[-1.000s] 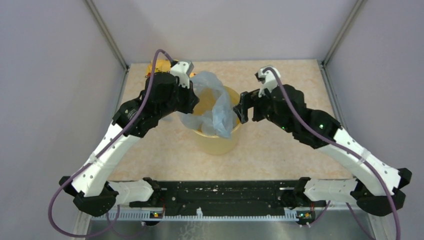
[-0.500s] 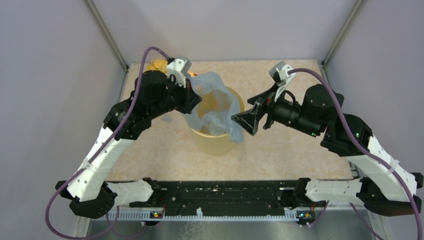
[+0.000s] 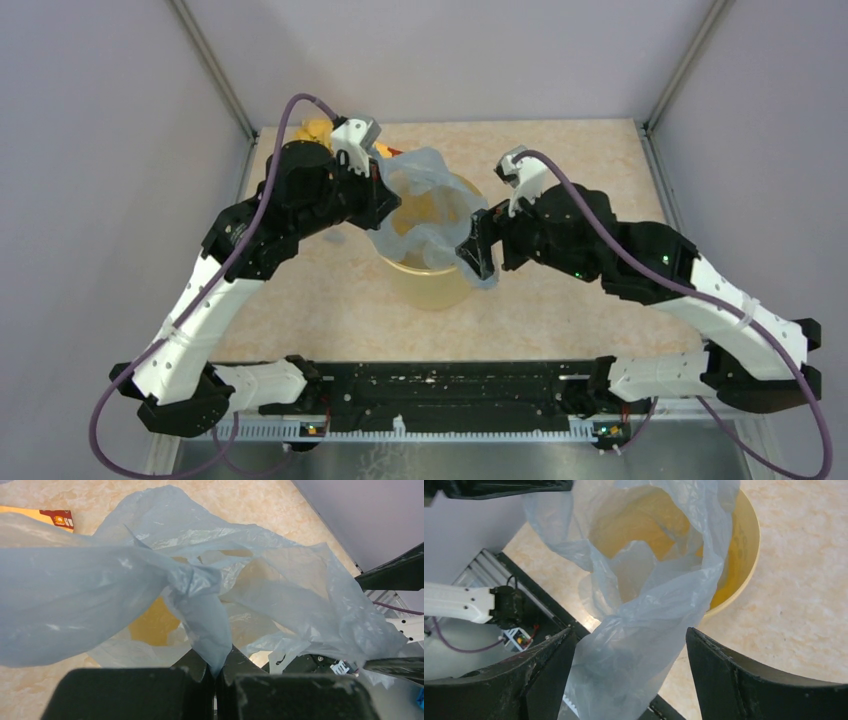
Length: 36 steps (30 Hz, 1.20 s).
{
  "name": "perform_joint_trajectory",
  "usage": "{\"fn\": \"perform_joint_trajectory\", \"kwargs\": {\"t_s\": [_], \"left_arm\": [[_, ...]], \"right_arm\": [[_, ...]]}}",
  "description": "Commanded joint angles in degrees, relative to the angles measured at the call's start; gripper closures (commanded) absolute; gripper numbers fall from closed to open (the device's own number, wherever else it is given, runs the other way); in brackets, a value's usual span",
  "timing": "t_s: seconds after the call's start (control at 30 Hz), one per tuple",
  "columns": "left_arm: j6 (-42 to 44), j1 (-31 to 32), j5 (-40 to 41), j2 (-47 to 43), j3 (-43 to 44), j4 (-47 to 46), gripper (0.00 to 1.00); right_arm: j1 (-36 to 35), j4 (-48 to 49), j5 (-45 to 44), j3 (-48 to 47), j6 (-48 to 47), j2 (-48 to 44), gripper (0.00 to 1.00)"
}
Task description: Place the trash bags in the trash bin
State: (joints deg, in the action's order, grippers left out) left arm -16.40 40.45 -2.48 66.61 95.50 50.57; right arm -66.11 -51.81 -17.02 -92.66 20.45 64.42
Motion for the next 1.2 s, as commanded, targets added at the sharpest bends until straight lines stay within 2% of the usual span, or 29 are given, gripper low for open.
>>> {"fn": "perform_joint_trajectory", "kwargs": {"t_s": [0.0,0.17,0.27,0.43,0.53,0.57,0.6,0.83,0.9,1.0,1.17], "left_arm": [[1.3,0.1,0.6,-0.7,1.3,1.7,1.0],[2.1,0.1,1.3,-1.6,-2.8,0.7,1.0],[2.3,0.1,1.7,-1.5,-5.8,-1.7,1.0],[2.4,0.0,1.9,-0.3,-10.8,-7.8,1.0],[2.0,0.0,0.4,0.5,-12.8,-10.8,1.0],[1.8,0.0,-0.3,0.7,-12.8,-11.4,1.0],[1.6,0.0,-1.1,0.6,-12.7,-11.8,1.0],[0.2,0.0,-4.3,-2.5,-10.2,-9.9,1.0],[-0.1,0.0,-4.9,-3.4,-9.4,-9.0,1.0],[-0.4,0.0,-5.6,-4.4,-8.2,-7.2,1.0],[-0.7,0.0,-6.2,-5.6,-7.6,-5.1,1.0]], "right_arm": [[-1.0,-2.7,-8.6,-1.4,4.7,3.1,0.25],[-0.1,-4.3,-17.8,-6.6,3.8,10.5,0.64],[5.7,-0.8,-12.6,-7.7,1.7,14.1,0.77],[13.5,5.0,-6.8,-5.7,-0.6,19.3,0.84],[14.6,5.3,-5.4,-5.6,-0.6,21.8,0.86],[14.6,4.9,-5.3,-6.0,-0.4,21.8,0.85],[14.6,4.8,-5.4,-6.2,-0.3,21.6,0.8],[14.5,2.4,-5.8,-8.0,-1.4,15.3,0.35],[14.4,2.4,-5.0,-7.5,-2.2,13.4,0.27],[14.2,1.7,-4.5,-6.4,-3.7,10.7,0.2],[14.2,-1.5,-2.9,-6.1,-5.1,7.4,0.19]]}}
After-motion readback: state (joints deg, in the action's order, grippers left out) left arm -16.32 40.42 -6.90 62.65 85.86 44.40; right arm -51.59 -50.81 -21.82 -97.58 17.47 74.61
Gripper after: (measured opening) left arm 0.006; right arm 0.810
